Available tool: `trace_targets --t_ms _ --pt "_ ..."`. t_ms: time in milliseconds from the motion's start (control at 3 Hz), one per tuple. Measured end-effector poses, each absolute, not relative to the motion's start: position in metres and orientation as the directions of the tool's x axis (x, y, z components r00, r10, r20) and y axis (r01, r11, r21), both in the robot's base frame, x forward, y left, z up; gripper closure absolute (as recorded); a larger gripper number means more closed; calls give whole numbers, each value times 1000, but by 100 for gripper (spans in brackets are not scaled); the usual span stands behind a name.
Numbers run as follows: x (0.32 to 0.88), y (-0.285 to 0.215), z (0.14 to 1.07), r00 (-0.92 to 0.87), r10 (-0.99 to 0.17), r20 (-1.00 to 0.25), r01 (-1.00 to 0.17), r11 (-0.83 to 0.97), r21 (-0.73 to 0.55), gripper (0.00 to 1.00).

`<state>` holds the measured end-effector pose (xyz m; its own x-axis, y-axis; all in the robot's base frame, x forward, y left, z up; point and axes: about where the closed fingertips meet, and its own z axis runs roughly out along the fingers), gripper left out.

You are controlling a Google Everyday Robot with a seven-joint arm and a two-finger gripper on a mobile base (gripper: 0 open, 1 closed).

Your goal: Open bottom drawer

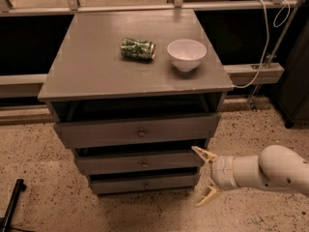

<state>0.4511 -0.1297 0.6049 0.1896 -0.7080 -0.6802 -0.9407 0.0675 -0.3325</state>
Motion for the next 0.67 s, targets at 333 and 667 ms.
trace_targets --t_ms 333,667 --pt "449 -128 572 225 -671 -706 -931 65 -359 0" --pt "449 -128 570 225 -668 -709 -932 65 -356 0"
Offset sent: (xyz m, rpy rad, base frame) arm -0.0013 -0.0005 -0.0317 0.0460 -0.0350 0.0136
